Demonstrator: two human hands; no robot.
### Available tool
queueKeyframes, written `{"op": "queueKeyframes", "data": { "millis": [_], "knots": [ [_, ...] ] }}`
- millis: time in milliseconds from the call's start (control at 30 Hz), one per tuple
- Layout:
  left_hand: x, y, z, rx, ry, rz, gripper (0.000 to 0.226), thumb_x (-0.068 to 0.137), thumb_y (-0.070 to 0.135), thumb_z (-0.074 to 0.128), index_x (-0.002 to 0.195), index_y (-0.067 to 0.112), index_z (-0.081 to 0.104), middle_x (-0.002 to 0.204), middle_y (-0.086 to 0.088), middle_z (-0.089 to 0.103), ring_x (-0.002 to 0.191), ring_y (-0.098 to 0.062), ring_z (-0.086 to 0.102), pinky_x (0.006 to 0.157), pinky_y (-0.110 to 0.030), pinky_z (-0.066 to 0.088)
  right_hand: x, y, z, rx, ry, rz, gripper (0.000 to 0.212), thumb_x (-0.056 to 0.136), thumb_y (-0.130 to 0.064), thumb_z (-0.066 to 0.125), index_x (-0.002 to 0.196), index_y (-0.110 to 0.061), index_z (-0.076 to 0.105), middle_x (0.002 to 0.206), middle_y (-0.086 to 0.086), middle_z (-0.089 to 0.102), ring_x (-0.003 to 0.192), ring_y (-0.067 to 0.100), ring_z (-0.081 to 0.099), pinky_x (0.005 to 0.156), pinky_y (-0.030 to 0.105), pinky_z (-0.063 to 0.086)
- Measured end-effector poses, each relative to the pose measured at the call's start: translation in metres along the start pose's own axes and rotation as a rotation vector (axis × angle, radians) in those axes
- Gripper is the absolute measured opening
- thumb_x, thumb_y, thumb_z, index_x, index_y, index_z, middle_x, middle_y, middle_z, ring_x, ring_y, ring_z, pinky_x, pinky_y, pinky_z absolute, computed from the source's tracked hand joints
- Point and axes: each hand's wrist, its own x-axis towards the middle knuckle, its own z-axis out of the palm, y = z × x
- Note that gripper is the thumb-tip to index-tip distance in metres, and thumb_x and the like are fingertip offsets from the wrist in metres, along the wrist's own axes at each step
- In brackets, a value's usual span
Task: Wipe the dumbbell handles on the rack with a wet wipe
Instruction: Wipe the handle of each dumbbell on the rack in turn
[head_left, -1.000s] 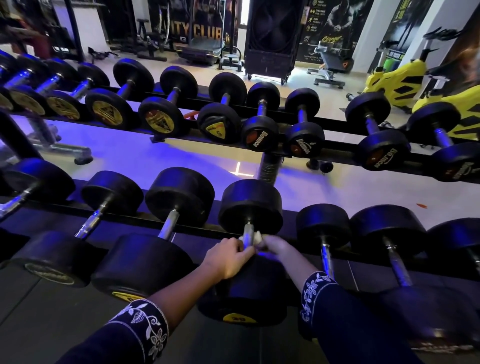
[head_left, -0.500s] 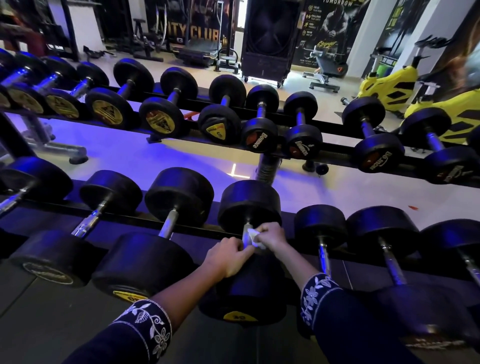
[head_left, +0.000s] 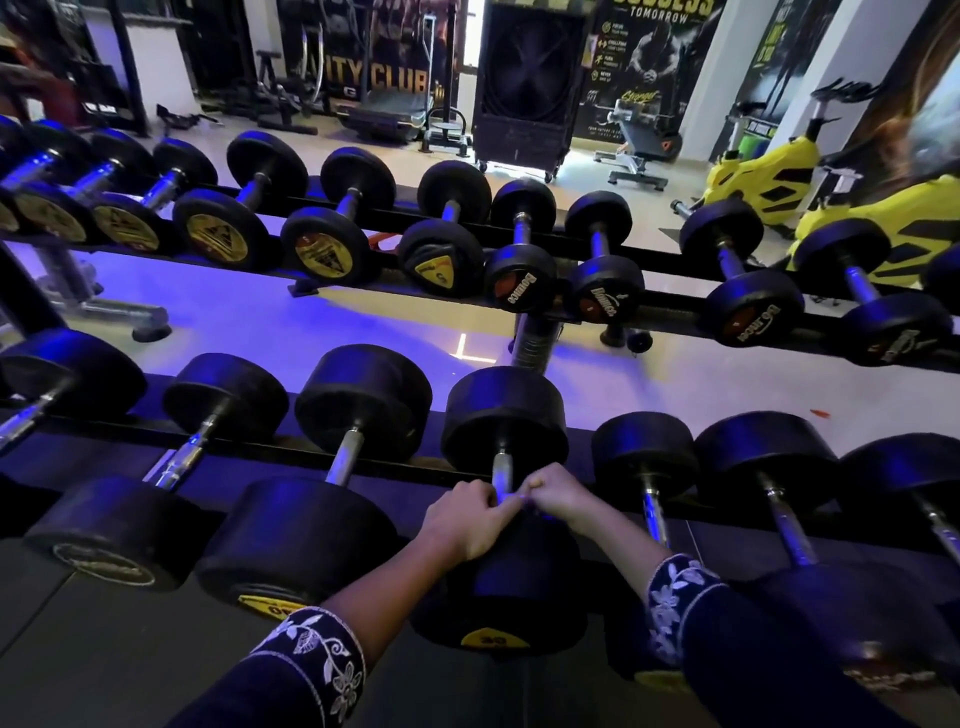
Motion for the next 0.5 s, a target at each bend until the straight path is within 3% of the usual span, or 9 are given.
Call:
{"op": "queueKeyframes", "data": {
  "millis": [67, 200, 267, 333, 400, 500],
  "knots": [
    [-0.001, 0.001, 0.000, 0.006, 0.000, -0.002, 0.043, 0.089, 0.063, 0.043, 0.086, 0.022, 0.057, 0.106, -0.008, 0.063, 0.104, -0.031, 0.059, 0.075, -0.034, 0.039, -0.005, 0.002, -0.004, -0.004, -0.017, 0.013, 0.028, 0.073, 0.002, 0.063, 0.056, -0.019, 0.065, 0.049, -0.002, 0.056, 0.045, 0.006, 0.047, 0.047, 0.018, 0.037],
    [-0.003, 0.003, 0.000, -0.028, 0.004, -0.003, 0.044, 0.088, 0.063, 0.043, 0.080, 0.022, 0.054, 0.092, -0.002, 0.058, 0.099, -0.029, 0.061, 0.071, -0.034, 0.038, -0.002, -0.008, 0.004, 0.050, 0.286, 0.051, 0.014, 0.069, -0.001, 0.069, 0.077, -0.011, 0.074, 0.063, 0.003, 0.062, 0.060, 0.010, 0.055, 0.048, 0.015, 0.039],
    [-0.003, 0.001, 0.000, -0.034, 0.007, -0.001, 0.044, 0.087, 0.064, 0.043, 0.080, 0.022, 0.054, 0.095, -0.003, 0.060, 0.100, -0.029, 0.061, 0.072, -0.035, 0.039, -0.005, -0.011, 0.009, -0.051, 0.235, 0.005, 0.012, 0.071, -0.004, 0.067, 0.080, -0.008, 0.074, 0.057, -0.002, 0.058, 0.055, 0.005, 0.051, 0.044, 0.010, 0.035],
    [-0.003, 0.000, 0.001, -0.036, 0.018, -0.004, 0.046, 0.087, 0.065, 0.043, 0.084, 0.021, 0.057, 0.101, -0.006, 0.063, 0.101, -0.029, 0.060, 0.075, -0.036, 0.042, -0.010, -0.011, 0.006, -0.068, 0.110, -0.008, 0.011, 0.074, -0.004, 0.065, 0.075, -0.011, 0.074, 0.057, -0.005, 0.057, 0.055, 0.003, 0.050, 0.046, 0.010, 0.037],
    [-0.003, -0.001, 0.001, -0.039, 0.020, 0.006, 0.047, 0.088, 0.064, 0.043, 0.087, 0.020, 0.059, 0.102, -0.007, 0.064, 0.101, -0.029, 0.061, 0.079, -0.038, 0.045, -0.015, -0.002, 0.004, -0.024, 0.062, -0.001, 0.024, 0.075, 0.001, 0.061, 0.062, -0.018, 0.069, 0.058, -0.006, 0.058, 0.059, 0.005, 0.050, 0.055, 0.018, 0.039],
    [-0.006, -0.002, 0.003, -0.039, 0.043, 0.048, 0.046, 0.089, 0.060, 0.041, 0.086, 0.019, 0.062, 0.100, -0.008, 0.066, 0.099, -0.031, 0.062, 0.082, -0.038, 0.048, -0.024, 0.004, 0.009, 0.145, 0.256, 0.082, 0.029, 0.069, 0.000, 0.068, 0.051, -0.023, 0.063, 0.052, -0.007, 0.055, 0.056, 0.007, 0.048, 0.057, 0.023, 0.038]
  ]
}}
